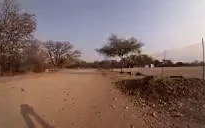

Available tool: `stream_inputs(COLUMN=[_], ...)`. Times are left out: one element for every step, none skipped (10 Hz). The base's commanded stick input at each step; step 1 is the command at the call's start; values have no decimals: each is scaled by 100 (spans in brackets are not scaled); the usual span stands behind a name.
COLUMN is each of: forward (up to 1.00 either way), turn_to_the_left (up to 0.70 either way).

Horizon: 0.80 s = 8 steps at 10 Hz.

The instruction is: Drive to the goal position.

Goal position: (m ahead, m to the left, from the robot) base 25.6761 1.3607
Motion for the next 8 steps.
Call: stream_inputs(forward=[70, 70, 70, 70, 70, 70, 70, 70], turn_to_the_left=[0, 0, 0, 0, 0, 0, 0, 0])
